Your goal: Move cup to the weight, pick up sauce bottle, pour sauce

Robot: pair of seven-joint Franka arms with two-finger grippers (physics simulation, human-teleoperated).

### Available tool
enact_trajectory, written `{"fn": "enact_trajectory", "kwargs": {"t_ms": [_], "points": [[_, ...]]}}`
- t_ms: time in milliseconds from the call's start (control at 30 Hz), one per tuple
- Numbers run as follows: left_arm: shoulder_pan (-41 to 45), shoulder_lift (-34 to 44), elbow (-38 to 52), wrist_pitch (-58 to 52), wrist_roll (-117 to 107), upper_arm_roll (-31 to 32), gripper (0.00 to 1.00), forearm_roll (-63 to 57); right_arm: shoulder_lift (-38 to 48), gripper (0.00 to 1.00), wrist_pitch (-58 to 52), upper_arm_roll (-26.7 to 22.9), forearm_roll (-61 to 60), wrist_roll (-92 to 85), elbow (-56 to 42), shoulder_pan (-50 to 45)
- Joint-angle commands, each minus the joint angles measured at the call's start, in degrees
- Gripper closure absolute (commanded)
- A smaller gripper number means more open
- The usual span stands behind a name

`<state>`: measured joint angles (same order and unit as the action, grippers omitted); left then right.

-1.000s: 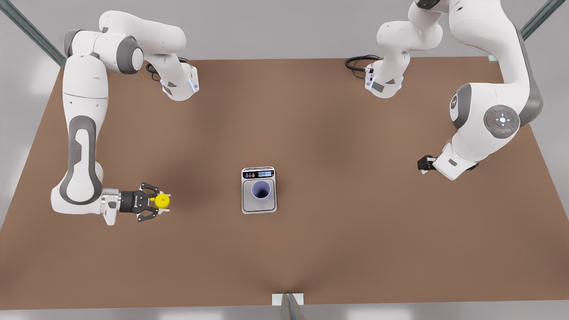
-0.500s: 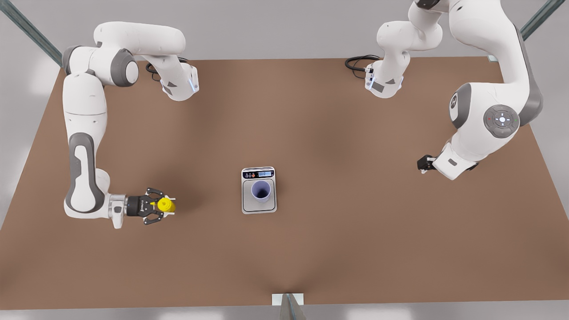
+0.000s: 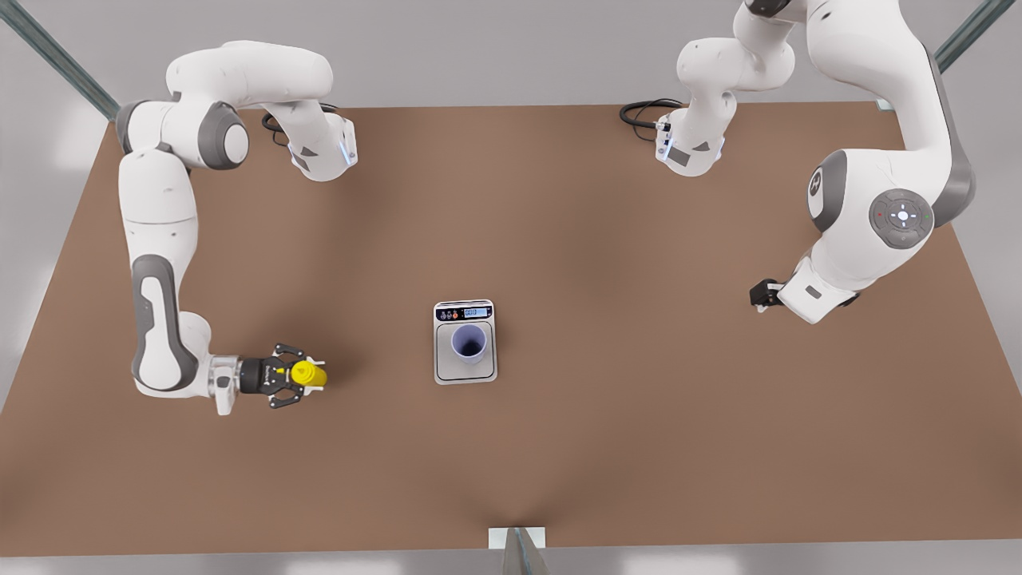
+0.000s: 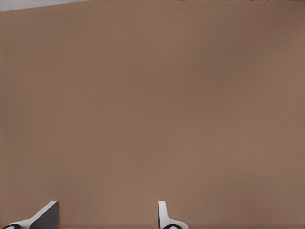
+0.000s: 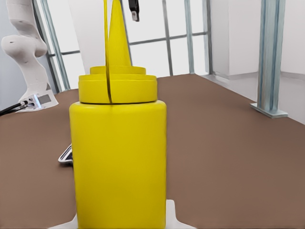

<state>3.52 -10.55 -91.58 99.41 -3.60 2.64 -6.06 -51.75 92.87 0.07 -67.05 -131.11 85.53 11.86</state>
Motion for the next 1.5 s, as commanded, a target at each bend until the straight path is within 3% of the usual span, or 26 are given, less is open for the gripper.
{"fn": "enact_trajectory", "kwargs": {"t_ms": [0, 1033, 1067, 1167, 1200, 1233, 1467], "points": [[0.0, 0.0, 0.0, 0.0, 0.0, 0.0, 0.0, 0.0, 0.0, 0.49, 0.0, 0.1, -0.1, 0.0, 0.1, 0.0], [0.2, 0.1, 0.0, 0.0, -0.1, 0.1, 0.0, 0.0, -5.2, 0.48, 0.0, 1.2, -0.1, -3.0, -2.4, 1.5], [0.3, 0.1, 0.0, 0.0, -0.1, 0.1, 0.0, 0.0, -5.2, 0.47, 0.0, 1.2, -0.1, -2.9, -2.4, 1.6], [0.3, 0.1, 0.0, 0.0, -0.1, 0.1, 0.0, 0.0, -5.2, 0.23, 0.0, 1.2, -0.1, -2.4, -2.4, 1.6], [0.3, 0.1, 0.0, 0.0, 0.0, 0.1, 0.0, 0.0, -5.2, 0.06, 0.0, 1.2, -0.1, -2.4, -2.4, 1.6], [0.3, 0.1, 0.0, 0.0, -0.1, 0.1, 0.0, 0.0, -5.2, 0.0, 0.0, 1.2, -0.1, -2.4, -2.4, 1.6], [0.3, 0.1, 0.0, -0.1, -0.1, 0.1, 0.0, 0.0, -5.2, 0.0, 0.0, 1.2, -0.1, -2.2, -2.4, 1.6]]}}
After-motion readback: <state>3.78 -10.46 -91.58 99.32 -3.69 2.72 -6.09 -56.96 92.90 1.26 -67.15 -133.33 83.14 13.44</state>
